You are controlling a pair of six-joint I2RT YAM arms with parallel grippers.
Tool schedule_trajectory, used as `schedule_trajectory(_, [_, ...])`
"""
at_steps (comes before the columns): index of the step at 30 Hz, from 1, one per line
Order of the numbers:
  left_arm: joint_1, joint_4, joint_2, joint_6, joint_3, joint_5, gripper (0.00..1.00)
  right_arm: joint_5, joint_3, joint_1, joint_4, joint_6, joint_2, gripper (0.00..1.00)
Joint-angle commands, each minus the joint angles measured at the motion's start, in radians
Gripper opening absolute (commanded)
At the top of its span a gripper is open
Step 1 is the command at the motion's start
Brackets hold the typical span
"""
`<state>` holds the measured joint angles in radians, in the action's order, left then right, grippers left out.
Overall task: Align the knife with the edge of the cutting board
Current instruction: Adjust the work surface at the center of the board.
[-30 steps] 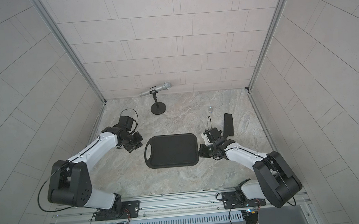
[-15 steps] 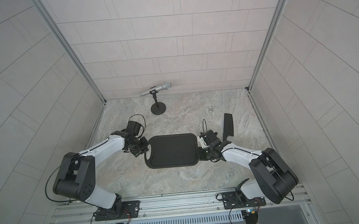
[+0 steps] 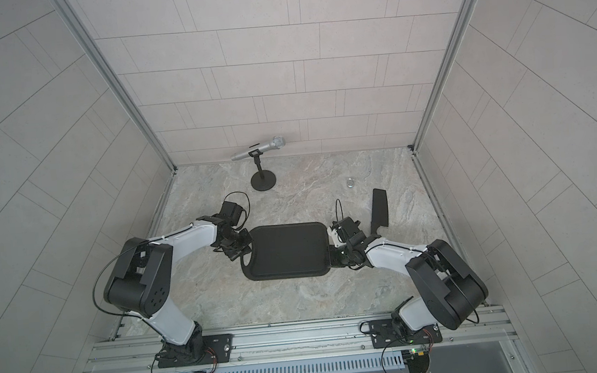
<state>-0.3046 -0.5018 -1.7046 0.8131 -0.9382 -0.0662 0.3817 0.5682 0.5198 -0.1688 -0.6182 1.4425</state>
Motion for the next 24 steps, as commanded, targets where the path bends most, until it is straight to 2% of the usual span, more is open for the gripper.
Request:
schedule_trajectory(1, [-0.012,-0.002,-0.064,0.011,-0.003,0.015,0.00,-0.018,-0.009,0.005,0.019,-0.002,0.024,0.00])
schedule_trajectory(19, [-0.019,0.013,-0.173,0.033,-0.080,-0.004,0.00,-0.031,0.051,-0.032,0.021,0.018,0.146,0.00])
schedule_trajectory(24, [-0.019,0.005,-0.179,0.036,-0.096,0.002,0.00,-0.011,0.112,-0.065,0.020,0.044,0.200,0.00])
